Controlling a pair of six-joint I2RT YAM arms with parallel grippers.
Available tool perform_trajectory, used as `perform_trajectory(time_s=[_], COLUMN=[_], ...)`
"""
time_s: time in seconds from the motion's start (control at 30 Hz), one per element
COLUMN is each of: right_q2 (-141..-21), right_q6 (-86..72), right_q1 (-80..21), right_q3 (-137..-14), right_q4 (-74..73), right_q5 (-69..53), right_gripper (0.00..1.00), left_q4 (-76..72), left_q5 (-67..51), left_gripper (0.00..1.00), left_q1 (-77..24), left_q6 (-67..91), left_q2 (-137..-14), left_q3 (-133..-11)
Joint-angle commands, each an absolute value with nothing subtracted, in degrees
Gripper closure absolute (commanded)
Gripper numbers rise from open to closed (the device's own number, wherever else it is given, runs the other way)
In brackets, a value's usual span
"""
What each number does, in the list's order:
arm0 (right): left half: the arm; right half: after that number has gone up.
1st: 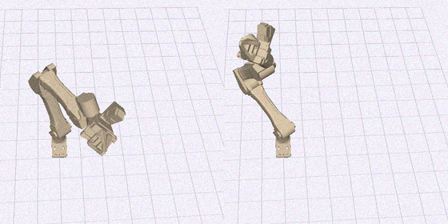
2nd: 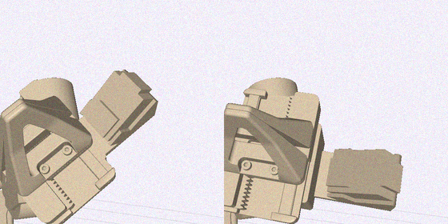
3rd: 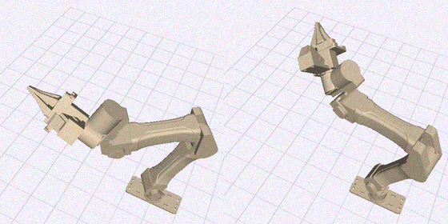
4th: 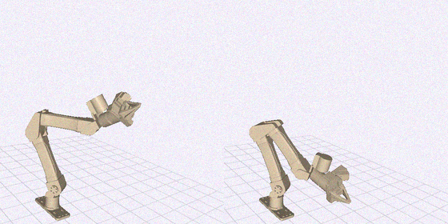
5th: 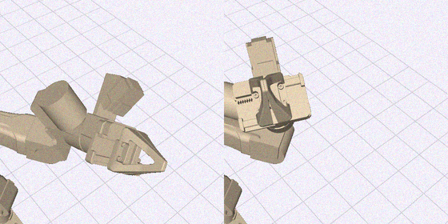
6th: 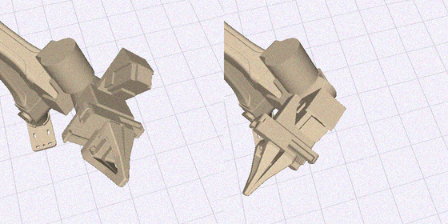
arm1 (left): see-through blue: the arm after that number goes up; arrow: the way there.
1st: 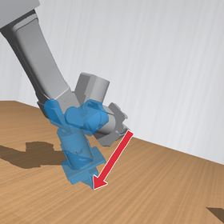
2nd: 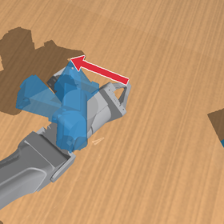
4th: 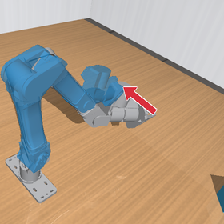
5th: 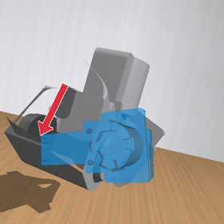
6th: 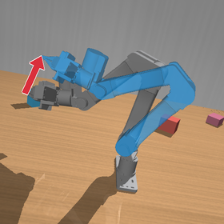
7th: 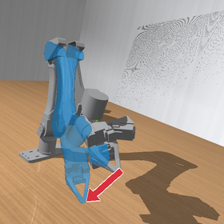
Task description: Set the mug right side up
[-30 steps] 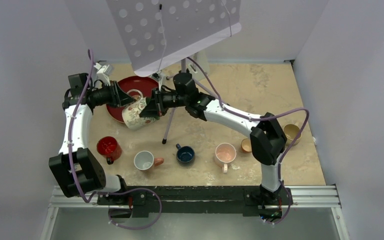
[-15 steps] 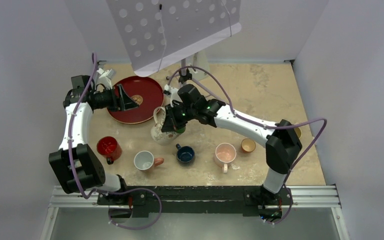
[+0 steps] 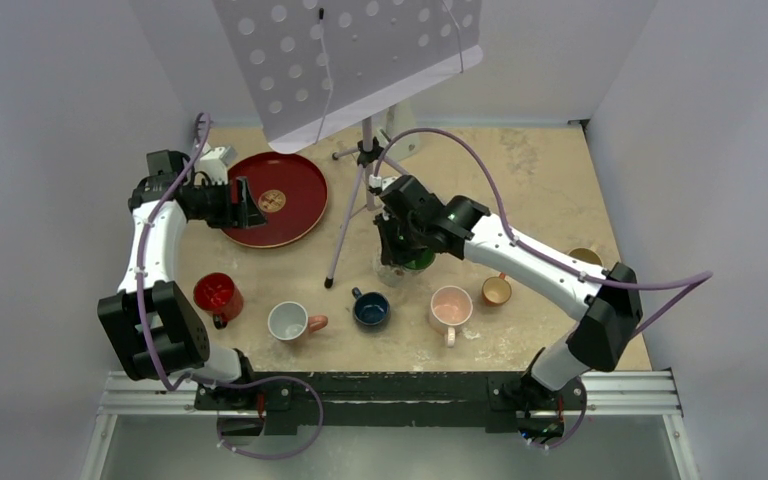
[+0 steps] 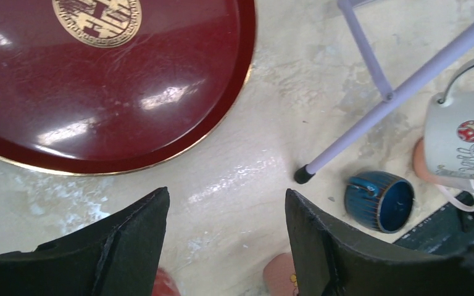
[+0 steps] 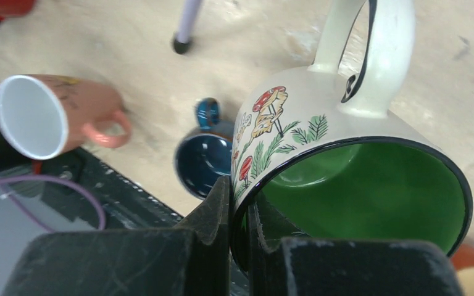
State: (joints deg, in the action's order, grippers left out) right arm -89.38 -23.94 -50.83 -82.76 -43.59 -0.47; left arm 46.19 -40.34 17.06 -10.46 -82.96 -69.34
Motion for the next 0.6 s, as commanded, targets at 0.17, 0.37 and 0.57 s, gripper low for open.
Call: perform_trajectory(time_s=[0.17,0.37,0.57], right_q2=[-93.0,-95.4,-96.8], right_q6=[-24.8,-25.9,-26.5], right_q1=[-50.9,-50.8,-50.8], right_q3=[-82.8,-78.8,-78.5], right_q4=[-42.6,-40.3,-39.8], right_q5=[9.7,9.6,9.0], right_gripper=[1.0,1.0,1.0], left_q4=[44.3,42.4,42.0], left_q5=[-25.2,-23.6,-24.6], left_gripper=[0.27,0.28,0.28], left_q1=[15.9,15.9,15.9], left_q6=[-11.7,-12.8,-12.4], left_q2=[-83.5,-81.2,-80.4], left_q3=[-69.1,-66.4,-66.1])
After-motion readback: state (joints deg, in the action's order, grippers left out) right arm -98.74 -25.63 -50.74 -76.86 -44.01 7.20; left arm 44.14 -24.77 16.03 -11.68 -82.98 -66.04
